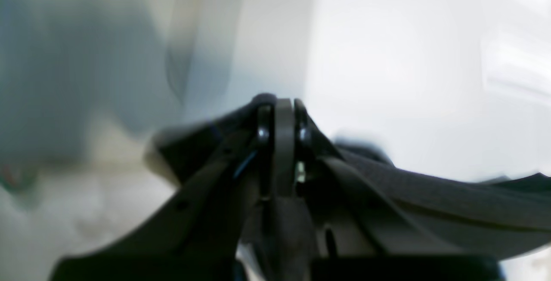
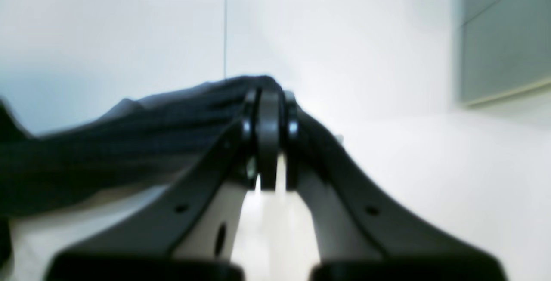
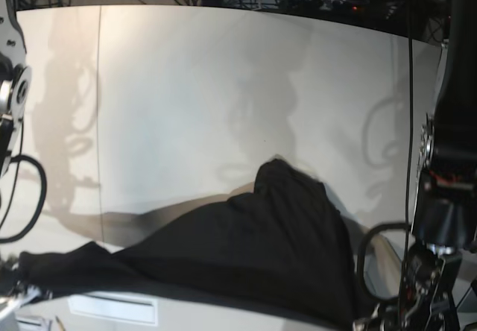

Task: Layout the t-shirt on the table in an organized manner, then fold the t-shirt properly
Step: 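Lift the shirt with both grippers and lay it flat across the table, then pull the shirt edges outward with both grippers to smooth it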

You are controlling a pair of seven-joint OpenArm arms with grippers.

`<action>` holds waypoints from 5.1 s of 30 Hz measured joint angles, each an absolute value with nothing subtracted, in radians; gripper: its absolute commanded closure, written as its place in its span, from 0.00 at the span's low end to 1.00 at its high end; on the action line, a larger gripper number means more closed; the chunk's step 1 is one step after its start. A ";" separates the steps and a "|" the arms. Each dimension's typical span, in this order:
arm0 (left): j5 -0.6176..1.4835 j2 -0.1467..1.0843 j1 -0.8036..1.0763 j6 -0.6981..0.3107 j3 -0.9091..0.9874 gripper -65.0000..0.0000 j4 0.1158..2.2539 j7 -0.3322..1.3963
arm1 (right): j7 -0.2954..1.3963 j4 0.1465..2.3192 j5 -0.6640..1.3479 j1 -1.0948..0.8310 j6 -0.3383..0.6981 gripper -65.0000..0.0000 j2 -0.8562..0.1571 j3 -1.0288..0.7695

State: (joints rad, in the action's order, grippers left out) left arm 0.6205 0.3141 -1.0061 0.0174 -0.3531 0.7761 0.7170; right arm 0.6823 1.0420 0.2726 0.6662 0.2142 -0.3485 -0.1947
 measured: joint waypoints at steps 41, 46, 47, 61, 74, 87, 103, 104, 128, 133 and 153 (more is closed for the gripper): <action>0.430 0.258 0.126 0.019 0.052 1.00 1.310 0.482 | 0.463 1.257 0.267 -0.196 0.217 1.00 -0.196 -0.422; 0.438 0.253 0.157 0.002 0.090 1.00 1.312 0.476 | 0.456 1.259 0.270 -0.216 0.217 1.00 -0.198 -0.422; 0.442 0.247 0.170 0.002 0.122 1.00 1.313 0.477 | 0.456 1.259 0.267 -0.223 0.217 1.00 -0.198 -0.422; 0.434 0.196 0.385 0.016 0.267 0.16 1.524 0.486 | 0.518 1.350 0.271 -0.292 0.216 1.00 -0.195 -0.426; 0.422 0.213 0.297 -0.065 0.429 0.13 1.508 0.545 | 0.570 1.610 0.266 -0.422 0.212 0.70 -0.162 -0.432; 0.418 0.219 0.103 -0.210 0.445 0.14 1.202 0.564 | 0.567 1.676 0.272 -0.430 0.216 0.71 -0.149 -0.428; 0.446 0.231 0.032 -0.218 0.455 1.00 1.066 0.528 | 0.574 1.669 0.267 -0.332 0.216 0.71 -0.148 -0.418; 0.446 0.236 0.034 -0.218 0.455 1.00 1.066 0.529 | 0.572 1.668 0.262 -0.320 0.215 0.71 -0.150 -0.398; 0.433 0.105 0.164 -0.211 0.932 1.00 1.189 0.572 | 0.545 1.256 0.276 -0.104 0.209 0.70 -0.192 -0.155; 0.426 0.095 0.161 -0.210 0.929 1.00 1.194 0.570 | 0.501 1.470 0.262 -0.287 0.205 0.56 -0.178 -0.311; 0.434 0.105 0.169 -0.214 0.842 1.00 1.198 0.561 | 0.537 1.515 0.266 -0.425 0.270 0.42 -0.179 -0.417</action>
